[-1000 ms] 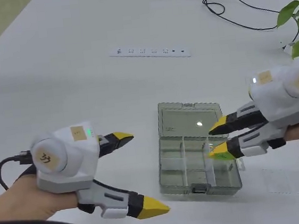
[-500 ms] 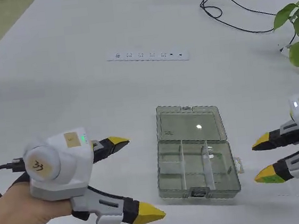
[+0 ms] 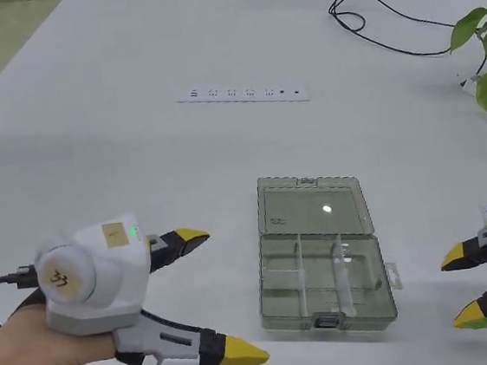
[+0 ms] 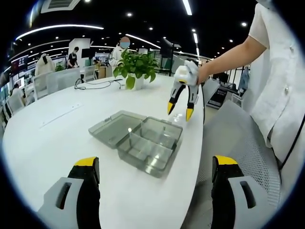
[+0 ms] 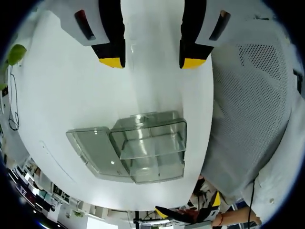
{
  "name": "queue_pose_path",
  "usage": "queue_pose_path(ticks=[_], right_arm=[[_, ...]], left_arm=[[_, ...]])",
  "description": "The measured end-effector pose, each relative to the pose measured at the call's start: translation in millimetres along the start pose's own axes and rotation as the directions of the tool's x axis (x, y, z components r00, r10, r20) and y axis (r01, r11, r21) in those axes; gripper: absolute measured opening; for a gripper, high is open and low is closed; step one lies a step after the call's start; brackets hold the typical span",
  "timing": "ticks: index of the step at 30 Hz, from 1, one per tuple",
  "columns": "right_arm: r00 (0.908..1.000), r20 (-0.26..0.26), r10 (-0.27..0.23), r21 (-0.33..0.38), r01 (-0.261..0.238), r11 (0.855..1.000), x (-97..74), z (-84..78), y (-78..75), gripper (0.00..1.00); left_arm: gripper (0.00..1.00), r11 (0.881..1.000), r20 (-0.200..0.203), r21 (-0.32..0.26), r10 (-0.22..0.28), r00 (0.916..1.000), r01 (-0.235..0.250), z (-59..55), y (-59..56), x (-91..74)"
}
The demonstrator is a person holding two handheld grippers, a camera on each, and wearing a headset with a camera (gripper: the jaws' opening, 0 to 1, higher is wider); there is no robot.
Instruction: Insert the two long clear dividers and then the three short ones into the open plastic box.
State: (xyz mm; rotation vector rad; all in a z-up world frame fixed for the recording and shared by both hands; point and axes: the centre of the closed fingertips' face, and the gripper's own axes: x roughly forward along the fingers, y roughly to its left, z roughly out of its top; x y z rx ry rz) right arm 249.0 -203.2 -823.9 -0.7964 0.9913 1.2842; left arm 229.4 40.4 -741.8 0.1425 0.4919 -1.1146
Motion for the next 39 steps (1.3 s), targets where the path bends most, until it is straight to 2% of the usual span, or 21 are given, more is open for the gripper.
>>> queue_pose_path(ticks=[7, 12, 16, 18, 28, 30, 39], right_arm=[[0.9962, -0.087, -0.008, -0.078, 0.001, 0.997, 9.9, -12.6, 2.0, 0.46], [0.9913, -0.131, -0.013, -0.126, -0.004, 0.992, 14.7, -20.5, 2.1, 0.45], [0.9901, -0.14, -0.011, -0.129, -0.007, 0.992, 19.4, -26.6, -0.6, 0.43], [0.9886, -0.148, -0.029, -0.153, 0.006, 0.988, 19.0, -28.2, -3.5, 0.41], [0.9871, -0.158, -0.025, -0.168, -0.002, 0.986, 18.4, -29.3, -3.6, 0.38], [0.9869, -0.159, -0.023, -0.182, -0.007, 0.983, 18.4, -29.5, -3.3, 0.33], [0.9859, -0.165, -0.03, -0.183, 0.0, 0.983, 18.7, -28.8, -2.7, 0.33]], left_arm=[[1.0, 1.0, -0.002, -0.007, 0.002, 1.0, -0.002, -1.2, 0.7, -0.3], [1.0, 1.0, -0.002, -0.012, 0.004, 1.0, -0.004, -2.3, 1.6, -0.4], [1.0, 1.0, -0.003, -0.013, 0.005, 1.0, -0.005, -2.9, 2.3, -1.1], [1.0, 1.0, -0.002, -0.015, 0.006, 1.0, -0.006, -2.9, 2.2, -1.2], [1.0, 1.0, -0.002, -0.02, 0.007, 1.0, -0.007, -4.0, 3.2, -2.1], [1.0, 1.0, -0.002, -0.02, 0.006, 1.0, -0.006, -3.8, 3.3, -2.2], [1.0, 1.0, -0.001, -0.018, 0.006, 1.0, -0.006, -3.4, 3.2, -2.6]])
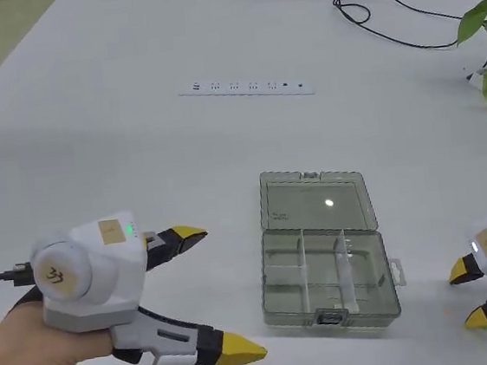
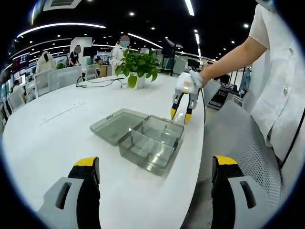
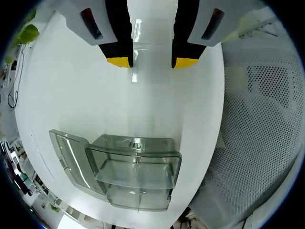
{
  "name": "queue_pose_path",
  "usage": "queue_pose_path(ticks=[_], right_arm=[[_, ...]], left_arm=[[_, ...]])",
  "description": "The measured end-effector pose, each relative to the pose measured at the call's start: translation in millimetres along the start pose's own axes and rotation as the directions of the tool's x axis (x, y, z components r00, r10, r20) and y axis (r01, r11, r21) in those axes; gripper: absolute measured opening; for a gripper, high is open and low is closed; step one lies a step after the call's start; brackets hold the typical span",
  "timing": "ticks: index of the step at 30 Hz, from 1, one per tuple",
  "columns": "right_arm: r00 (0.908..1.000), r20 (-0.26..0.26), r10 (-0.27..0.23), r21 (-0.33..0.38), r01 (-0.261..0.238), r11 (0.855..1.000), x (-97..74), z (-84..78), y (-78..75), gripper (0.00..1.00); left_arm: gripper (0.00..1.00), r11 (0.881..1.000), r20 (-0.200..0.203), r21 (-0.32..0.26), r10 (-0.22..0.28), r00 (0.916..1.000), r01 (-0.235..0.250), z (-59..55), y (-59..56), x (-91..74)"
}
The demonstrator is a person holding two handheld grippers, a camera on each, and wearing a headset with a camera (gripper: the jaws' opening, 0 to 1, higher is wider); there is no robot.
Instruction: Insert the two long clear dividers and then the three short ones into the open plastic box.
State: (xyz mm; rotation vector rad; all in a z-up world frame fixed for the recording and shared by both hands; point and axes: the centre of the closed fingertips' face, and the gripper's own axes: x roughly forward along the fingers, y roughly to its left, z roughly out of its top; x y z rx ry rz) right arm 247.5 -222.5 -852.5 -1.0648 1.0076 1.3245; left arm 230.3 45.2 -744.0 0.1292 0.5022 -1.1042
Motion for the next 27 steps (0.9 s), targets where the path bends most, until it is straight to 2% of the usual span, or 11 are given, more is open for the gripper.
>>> queue_pose_path(ticks=[7, 14, 17, 19, 21, 23, 25, 27], right_arm=[[0.9995, 0.024, -0.019, 0.012, 0.019, 1.0, -5.5, 8.6, -0.1, 0.33], [0.9953, 0.076, -0.059, 0.013, 0.059, 0.998, -27.6, 31.1, -4.6, 0.33], [0.9927, 0.088, -0.082, 0.009, 0.081, 0.997, -38.0, 40.4, -7.2, 0.33], [0.9916, 0.093, -0.09, 0.003, 0.09, 0.996, -45.1, 47.0, -6.8, 0.33], [0.9891, 0.098, -0.11, -0.008, 0.111, 0.994, -52.5, 54.7, -8.5, 0.33], [0.9867, 0.108, -0.121, -0.013, 0.123, 0.992, -58.7, 61.9, -9.0, 0.33], [0.9835, 0.121, -0.134, -0.02, 0.138, 0.99, -65.7, 71.6, -9.3, 0.33], [0.979, 0.137, -0.151, -0.027, 0.156, 0.987, -71.9, 81.6, -10.4, 0.33]], left_arm=[[1.0, 1.0, -0.004, 0.003, 0.005, 1.0, -0.005, 2.0, 1.5, -2.7], [1.0, 1.0, -0.003, 0.006, 0.015, 0.9999, -0.015, 9.0, 5.2, -3.4], [1.0, 1.0, 0.006, 0.001, 0.015, 0.9999, -0.015, 17.9, 5.1, -1.8], [1.0, 0.999, 0.015, -0.033, 0.011, 0.9998, -0.011, 24.6, 4.4, 0.3], [0.99, 0.999, 0.043, -0.031, 0.013, 0.999, -0.012, 34.4, 3.8, 2.0], [0.97, 0.997, 0.027, -0.07, 0.02, 0.9994, -0.018, 36.0, 4.7, 3.9], [0.95, 0.996, 0.054, -0.087, 0.009, 0.9985, -0.004, 45.3, 2.1, 6.4], [0.94, 0.992, 0.062, -0.124, 0.007, 0.998, 0.001, 50.0, 1.6, 8.4]])
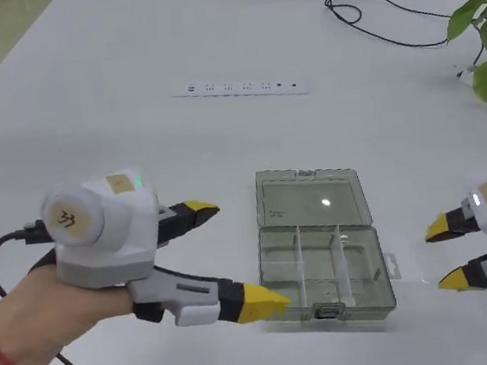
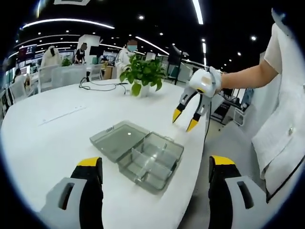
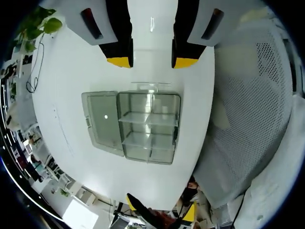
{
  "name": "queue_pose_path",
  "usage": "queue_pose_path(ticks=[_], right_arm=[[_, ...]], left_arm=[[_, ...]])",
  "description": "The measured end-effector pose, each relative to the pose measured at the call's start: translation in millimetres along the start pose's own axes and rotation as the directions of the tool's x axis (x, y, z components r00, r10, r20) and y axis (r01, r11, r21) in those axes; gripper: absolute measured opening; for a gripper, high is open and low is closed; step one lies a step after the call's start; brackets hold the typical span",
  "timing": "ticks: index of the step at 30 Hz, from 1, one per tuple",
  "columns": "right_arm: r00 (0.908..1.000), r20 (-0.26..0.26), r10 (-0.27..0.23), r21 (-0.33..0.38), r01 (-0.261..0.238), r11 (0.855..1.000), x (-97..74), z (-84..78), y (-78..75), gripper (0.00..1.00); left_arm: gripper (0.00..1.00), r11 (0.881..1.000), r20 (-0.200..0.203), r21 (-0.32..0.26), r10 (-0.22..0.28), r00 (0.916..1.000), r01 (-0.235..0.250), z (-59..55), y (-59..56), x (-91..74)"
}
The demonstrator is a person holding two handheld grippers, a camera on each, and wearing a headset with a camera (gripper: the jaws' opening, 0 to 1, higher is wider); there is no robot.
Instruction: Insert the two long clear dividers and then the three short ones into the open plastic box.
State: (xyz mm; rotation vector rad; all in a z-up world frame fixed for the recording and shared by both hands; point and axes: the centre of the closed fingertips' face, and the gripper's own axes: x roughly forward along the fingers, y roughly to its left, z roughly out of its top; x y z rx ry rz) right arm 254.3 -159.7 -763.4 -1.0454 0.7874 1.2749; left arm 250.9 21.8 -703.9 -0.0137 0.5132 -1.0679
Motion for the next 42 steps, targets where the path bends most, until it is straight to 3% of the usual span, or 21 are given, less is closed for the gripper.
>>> queue_pose_path(ticks=[4, 6, 8, 12, 15, 19, 21, 22, 26, 32, 37, 41, 42], right_arm=[[0.9989, 0.032, -0.034, 0.004, 0.034, 0.999, -8.4, 20.2, -5.6, 0.33], [0.9979, 0.044, -0.047, 0.001, 0.047, 0.999, -11.7, 29.5, -7.4, 0.33], [0.9968, 0.056, -0.058, -0.001, 0.058, 0.998, -15.2, 39.3, -8.1, 0.33], [0.9931, 0.085, -0.081, -0.007, 0.082, 0.997, -19.2, 55.6, -11.8, 0.33], [0.9909, 0.1, -0.09, -0.007, 0.091, 0.996, -24.1, 68.8, -10.6, 0.33], [0.9864, 0.126, -0.105, -0.012, 0.108, 0.994, -31.5, 87.8, -9.1, 0.33], [0.9848, 0.136, -0.107, -0.013, 0.11, 0.994, -33.9, 95.1, -7.9, 0.33], [0.9841, 0.141, -0.108, -0.015, 0.111, 0.994, -35.1, 99.1, -6.9, 0.33], [0.9807, 0.161, -0.111, -0.02, 0.115, 0.993, -38.7, 110.4, -4.4, 0.33], [0.9775, 0.18, -0.11, -0.023, 0.116, 0.993, -40.9, 122.0, -1.2, 0.33], [0.9748, 0.196, -0.107, -0.026, 0.114, 0.993, -43.7, 131.0, 1.8, 0.33], [0.974, 0.2, -0.106, -0.033, 0.115, 0.993, -45.1, 133.8, 2.2, 0.33], [0.9741, 0.2, -0.106, -0.035, 0.116, 0.993, -45.3, 134.0, 2.2, 0.33]], left_arm=[[0.89, 0.997, 0.037, -0.071, -0.029, 0.9989, 0.032, 15.1, -8.0, 6.7], [0.86, 0.989, 0.029, -0.143, -0.033, 0.999, 0.036, 17.4, -11.1, 9.8], [0.82, 0.988, 0.05, -0.146, -0.039, 0.998, 0.046, 23.9, -12.4, 13.0], [0.75, 0.959, 0.074, -0.274, -0.052, 0.9959, 0.071, 32.1, -20.5, 18.6], [0.68, 0.958, 0.079, -0.278, -0.054, 0.9955, 0.074, 33.9, -23.2, 21.8], [0.64, 0.943, 0.07, -0.321, -0.068, 0.9952, 0.087, 32.2, -32.6, 28.2], [0.6, 0.928, 0.091, -0.357, -0.078, 0.9928, 0.106, 35.4, -37.3, 30.1], [0.57, 0.912, 0.1, -0.395, -0.076, 0.992, 0.11, 36.6, -37.2, 31.8], [0.48, 0.897, 0.111, -0.426, -0.076, 0.9909, 0.117, 38.0, -40.0, 36.9], [0.36, 0.854, 0.129, -0.495, -0.108, 0.9857, 0.159, 40.1, -50.2, 43.7], [0.27, 0.837, 0.135, -0.52, -0.119, 0.9837, 0.172, 39.9, -54.5, 47.5], [0.18, 0.809, 0.14, -0.554, -0.14, 0.9801, 0.195, 39.3, -56.2, 48.8], [0.17, 0.809, 0.14, -0.554, -0.14, 0.9802, 0.195, 38.9, -55.8, 49.5]])
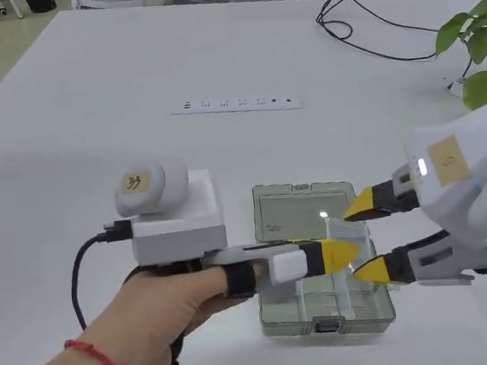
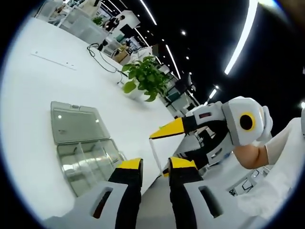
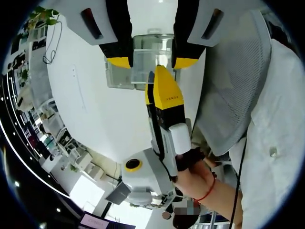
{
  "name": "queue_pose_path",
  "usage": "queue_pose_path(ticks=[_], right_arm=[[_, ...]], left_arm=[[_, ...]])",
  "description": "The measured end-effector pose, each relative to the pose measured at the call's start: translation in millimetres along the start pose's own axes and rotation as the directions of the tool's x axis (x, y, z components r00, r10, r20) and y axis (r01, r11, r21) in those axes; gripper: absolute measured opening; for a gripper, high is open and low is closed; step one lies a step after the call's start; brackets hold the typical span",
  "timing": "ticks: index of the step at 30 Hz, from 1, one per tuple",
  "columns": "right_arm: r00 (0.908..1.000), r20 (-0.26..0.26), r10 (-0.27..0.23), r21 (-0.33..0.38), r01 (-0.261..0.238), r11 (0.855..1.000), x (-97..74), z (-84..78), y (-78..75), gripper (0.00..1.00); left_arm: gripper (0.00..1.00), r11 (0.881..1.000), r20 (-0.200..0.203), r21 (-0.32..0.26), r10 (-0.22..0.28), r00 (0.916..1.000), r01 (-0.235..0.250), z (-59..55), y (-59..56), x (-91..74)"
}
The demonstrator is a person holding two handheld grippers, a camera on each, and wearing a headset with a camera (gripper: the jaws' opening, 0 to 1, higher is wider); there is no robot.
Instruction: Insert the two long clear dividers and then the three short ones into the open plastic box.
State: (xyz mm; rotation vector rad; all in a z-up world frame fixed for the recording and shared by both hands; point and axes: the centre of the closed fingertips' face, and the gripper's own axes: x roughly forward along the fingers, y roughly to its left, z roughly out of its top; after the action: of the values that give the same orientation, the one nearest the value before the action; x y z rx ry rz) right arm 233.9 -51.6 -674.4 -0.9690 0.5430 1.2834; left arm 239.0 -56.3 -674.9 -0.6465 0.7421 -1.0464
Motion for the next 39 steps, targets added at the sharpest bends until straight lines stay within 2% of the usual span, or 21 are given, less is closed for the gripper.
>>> queue_pose_path(ticks=[3, 6, 15, 23, 30, 32, 36, 39], right_arm=[[1.0, 0.005, 0.002, 0.0, -0.002, 1.0, -0.4, 1.8, 0.3, 0.33], [1.0, 0.004, 0.005, -0.008, -0.005, 1.0, -0.4, 2.6, 1.4, 0.33], [0.9999, -0.005, 0.016, -0.021, -0.016, 1.0, 0.9, 2.0, 5.0, 0.33], [0.9996, -0.006, 0.026, -0.028, -0.026, 0.999, 2.1, 1.7, 7.4, 0.33], [0.9996, 0.0, 0.028, -0.039, -0.028, 0.999, 3.6, 2.9, 7.8, 0.34], [0.9996, 0.004, 0.029, -0.036, -0.029, 0.999, 3.7, 3.3, 7.2, 0.34], [0.9992, 0.026, 0.03, -0.016, -0.029, 0.999, -0.6, 6.5, 3.9, 0.35], [0.9979, 0.054, 0.036, 0.02, -0.037, 0.999, -5.1, 7.6, -0.5, 0.35]], left_arm=[[0.12, 1.0, -0.006, -0.008, -0.005, 1.0, 0.005, -1.7, -0.6, 0.1], [0.08, 0.999, 0.009, -0.039, -0.019, 0.9998, 0.02, -0.9, -1.2, -0.3], [0.0, 0.998, -0.002, -0.056, -0.027, 0.9996, 0.027, -5.4, -0.6, 0.5], [0.0, 0.995, 0.009, -0.088, -0.048, 0.9988, 0.048, -7.9, -2.2, 0.1], [0.0, 0.994, 0.02, -0.104, -0.043, 0.9989, 0.044, -8.5, -1.1, -0.6], [0.0, 0.997, 0.013, -0.076, -0.028, 0.9995, 0.029, -9.8, 0.9, -1.4], [0.0, 0.997, 0.015, -0.066, -0.026, 0.9995, 0.027, -9.5, 1.8, -3.0], [0.0, 1.0, -0.001, 0.01, -0.014, 0.9999, 0.014, -10.1, 3.9, -4.6]])
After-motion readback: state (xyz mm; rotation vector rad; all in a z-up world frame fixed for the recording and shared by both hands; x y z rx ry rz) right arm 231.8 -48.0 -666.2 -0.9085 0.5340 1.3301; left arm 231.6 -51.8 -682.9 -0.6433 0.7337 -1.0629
